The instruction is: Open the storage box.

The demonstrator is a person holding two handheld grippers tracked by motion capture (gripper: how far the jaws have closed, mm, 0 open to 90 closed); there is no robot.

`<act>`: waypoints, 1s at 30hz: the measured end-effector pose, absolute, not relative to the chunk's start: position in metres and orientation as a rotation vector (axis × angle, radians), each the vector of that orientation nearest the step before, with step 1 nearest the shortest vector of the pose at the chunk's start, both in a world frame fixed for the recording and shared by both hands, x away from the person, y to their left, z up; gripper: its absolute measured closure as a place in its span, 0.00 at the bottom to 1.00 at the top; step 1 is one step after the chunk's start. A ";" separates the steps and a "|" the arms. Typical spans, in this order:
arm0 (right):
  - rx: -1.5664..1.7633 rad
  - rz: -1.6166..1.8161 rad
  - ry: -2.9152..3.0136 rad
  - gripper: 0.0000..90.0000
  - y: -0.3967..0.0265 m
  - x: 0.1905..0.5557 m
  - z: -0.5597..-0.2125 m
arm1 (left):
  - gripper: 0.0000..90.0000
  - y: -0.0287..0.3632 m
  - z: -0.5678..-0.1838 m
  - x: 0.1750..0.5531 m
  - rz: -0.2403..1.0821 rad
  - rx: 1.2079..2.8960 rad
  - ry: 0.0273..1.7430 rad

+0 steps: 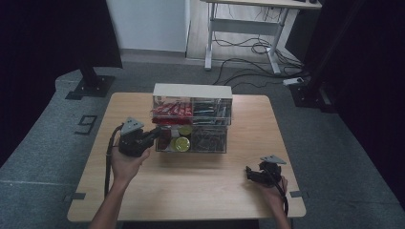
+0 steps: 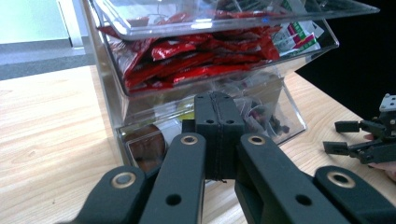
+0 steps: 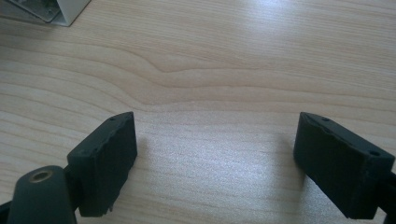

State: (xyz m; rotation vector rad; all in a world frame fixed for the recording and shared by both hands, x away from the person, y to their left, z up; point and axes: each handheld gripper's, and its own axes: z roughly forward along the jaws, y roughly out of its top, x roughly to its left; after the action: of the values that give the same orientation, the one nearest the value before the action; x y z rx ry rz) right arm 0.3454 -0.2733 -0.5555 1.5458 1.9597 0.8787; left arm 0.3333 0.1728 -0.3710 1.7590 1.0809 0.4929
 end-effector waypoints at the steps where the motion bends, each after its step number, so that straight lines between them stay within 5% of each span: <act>1: 1.546 0.879 1.959 0.15 -0.273 0.345 -0.556 | 1.00 0.172 -0.369 0.334 0.491 1.756 1.077; 30: 1.545 0.879 1.961 0.15 -0.274 0.345 -0.555 | 1.00 0.155 -0.357 0.365 0.432 1.762 1.076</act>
State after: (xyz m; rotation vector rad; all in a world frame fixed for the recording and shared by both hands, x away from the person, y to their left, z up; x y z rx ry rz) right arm 0.3454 -0.2735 -0.5554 1.5453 1.9611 0.8790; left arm 0.3650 0.1549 -0.3570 1.7615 1.0760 0.4323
